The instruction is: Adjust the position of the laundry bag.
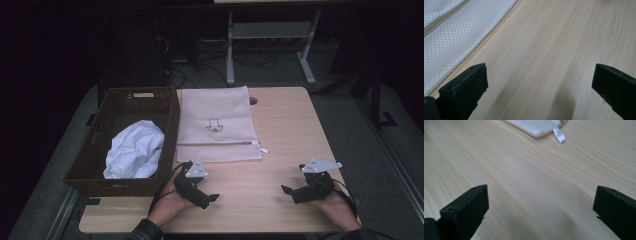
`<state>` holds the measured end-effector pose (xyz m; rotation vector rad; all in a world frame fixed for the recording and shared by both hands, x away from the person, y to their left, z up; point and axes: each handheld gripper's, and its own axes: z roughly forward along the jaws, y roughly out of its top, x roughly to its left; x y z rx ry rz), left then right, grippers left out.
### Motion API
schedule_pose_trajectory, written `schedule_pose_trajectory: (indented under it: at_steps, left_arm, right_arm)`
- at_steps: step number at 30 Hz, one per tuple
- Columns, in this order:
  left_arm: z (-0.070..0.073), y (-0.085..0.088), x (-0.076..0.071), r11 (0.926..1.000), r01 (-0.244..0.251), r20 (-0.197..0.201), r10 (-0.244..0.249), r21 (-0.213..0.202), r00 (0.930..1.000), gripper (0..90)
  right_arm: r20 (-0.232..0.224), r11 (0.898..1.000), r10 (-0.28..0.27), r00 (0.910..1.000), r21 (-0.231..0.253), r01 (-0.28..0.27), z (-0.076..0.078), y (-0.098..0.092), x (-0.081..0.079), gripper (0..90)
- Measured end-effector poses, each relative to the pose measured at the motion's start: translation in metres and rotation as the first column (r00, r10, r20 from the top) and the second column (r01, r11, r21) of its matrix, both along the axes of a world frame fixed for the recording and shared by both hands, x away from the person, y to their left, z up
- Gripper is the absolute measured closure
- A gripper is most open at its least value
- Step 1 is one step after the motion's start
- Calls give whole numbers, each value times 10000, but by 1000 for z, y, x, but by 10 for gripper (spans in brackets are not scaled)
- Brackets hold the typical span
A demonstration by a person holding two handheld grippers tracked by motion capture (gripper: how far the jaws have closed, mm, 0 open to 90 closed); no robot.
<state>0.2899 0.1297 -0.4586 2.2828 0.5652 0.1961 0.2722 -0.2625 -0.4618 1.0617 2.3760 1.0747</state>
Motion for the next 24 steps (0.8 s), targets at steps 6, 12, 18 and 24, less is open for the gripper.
schedule_pose_trajectory:
  at_steps: [6,12,18,24]
  left_arm:
    - [1,1,3,9999,-138,-44,138,-72,9999,0]
    - [2,-1,10,9990,-396,-203,392,-212,9990,0]
    - [3,-8,16,9990,-444,-146,443,-92,9989,0]
    - [2,-12,19,9985,-542,-223,541,-65,9983,0]
  right_arm:
    - [57,9998,-38,10000,221,36,2,-2,0,0]
    - [131,9991,-57,9999,416,51,3,-3,-1,0]
    - [113,9987,-68,9999,516,62,4,-6,-1,0]
    - [82,9986,-18,10000,526,13,3,-5,0,0]
